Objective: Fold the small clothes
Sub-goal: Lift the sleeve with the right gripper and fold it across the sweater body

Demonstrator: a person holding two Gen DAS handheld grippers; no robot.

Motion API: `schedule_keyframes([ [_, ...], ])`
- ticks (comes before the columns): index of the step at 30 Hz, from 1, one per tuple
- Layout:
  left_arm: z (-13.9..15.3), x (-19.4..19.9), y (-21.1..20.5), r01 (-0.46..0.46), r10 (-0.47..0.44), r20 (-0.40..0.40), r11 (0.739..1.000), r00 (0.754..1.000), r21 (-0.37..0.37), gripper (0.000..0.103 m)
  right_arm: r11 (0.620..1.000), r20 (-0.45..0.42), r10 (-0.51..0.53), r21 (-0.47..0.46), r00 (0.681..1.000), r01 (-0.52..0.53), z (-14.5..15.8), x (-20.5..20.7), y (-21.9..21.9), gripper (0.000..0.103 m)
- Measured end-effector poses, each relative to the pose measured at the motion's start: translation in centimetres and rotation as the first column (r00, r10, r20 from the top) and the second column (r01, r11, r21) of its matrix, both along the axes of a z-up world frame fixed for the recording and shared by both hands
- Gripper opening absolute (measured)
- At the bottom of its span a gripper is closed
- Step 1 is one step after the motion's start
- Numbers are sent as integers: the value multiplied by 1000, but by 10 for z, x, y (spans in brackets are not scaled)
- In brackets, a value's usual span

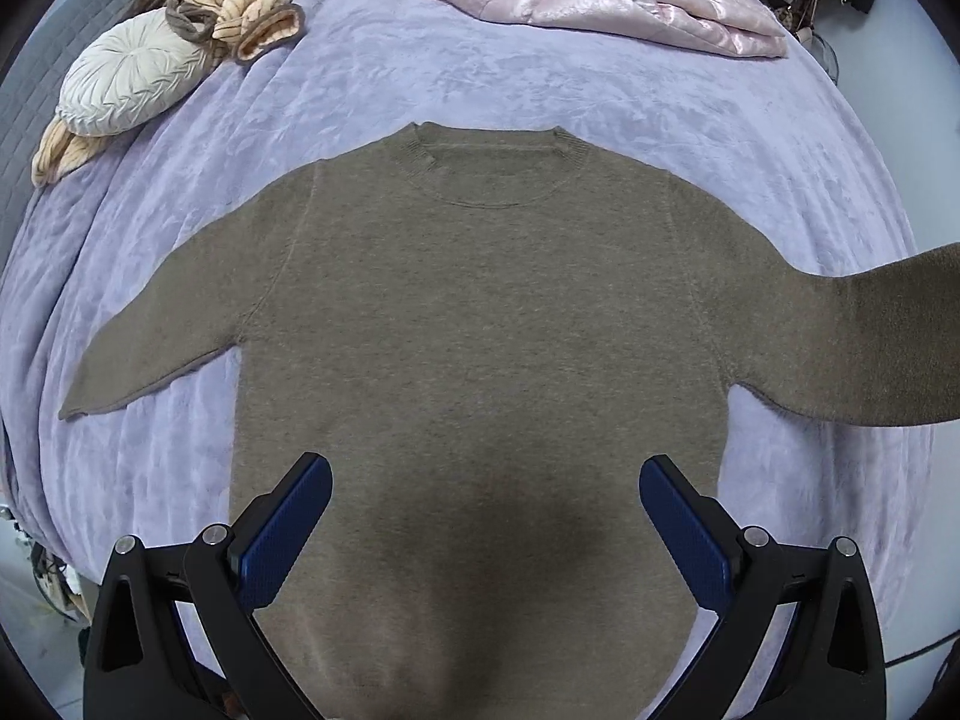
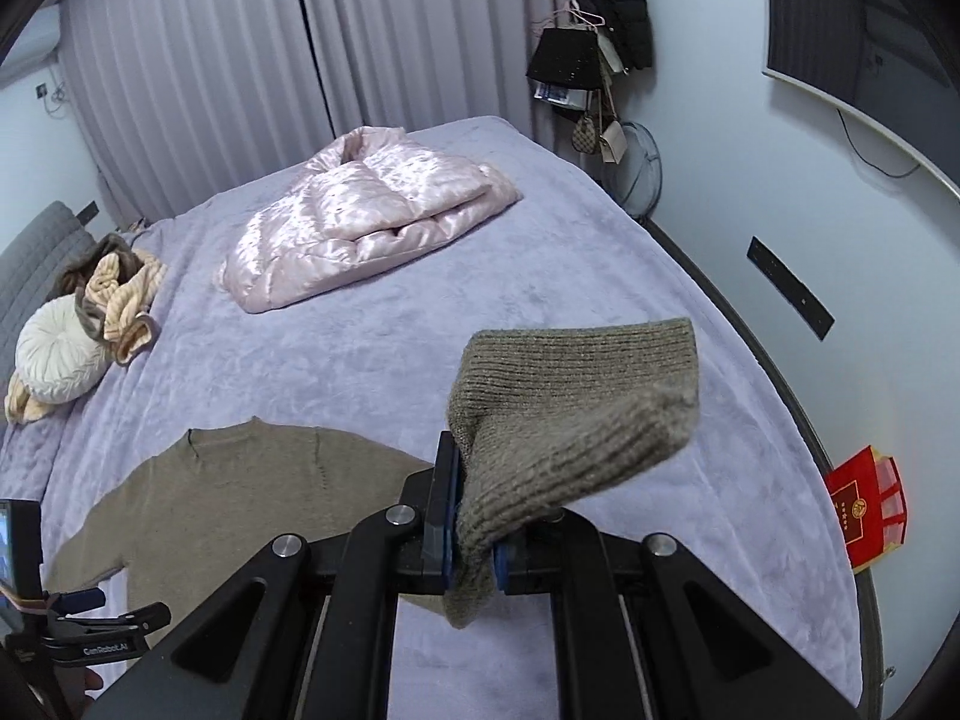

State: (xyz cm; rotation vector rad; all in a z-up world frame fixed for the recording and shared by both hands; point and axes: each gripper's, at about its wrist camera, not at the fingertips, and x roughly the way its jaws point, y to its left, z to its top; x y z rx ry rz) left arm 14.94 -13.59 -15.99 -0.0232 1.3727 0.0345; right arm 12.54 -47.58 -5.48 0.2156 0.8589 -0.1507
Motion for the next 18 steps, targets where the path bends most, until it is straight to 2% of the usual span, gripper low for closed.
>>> schedule_keyframes([
  [5,8,-1,39,-14,15,33,1000,999,-25,103,997,-11,67,-39,998,-67,11,12,69,10],
  [11,19,-1,86,-13,14,89,1000,996,-19,103,985,-31,155,-65,987,-157,17,27,153,10],
  [18,14,1,146,-46,49,82,998,995,-45,103,965,-59,238,-103,970,-243,8,42,245,10],
])
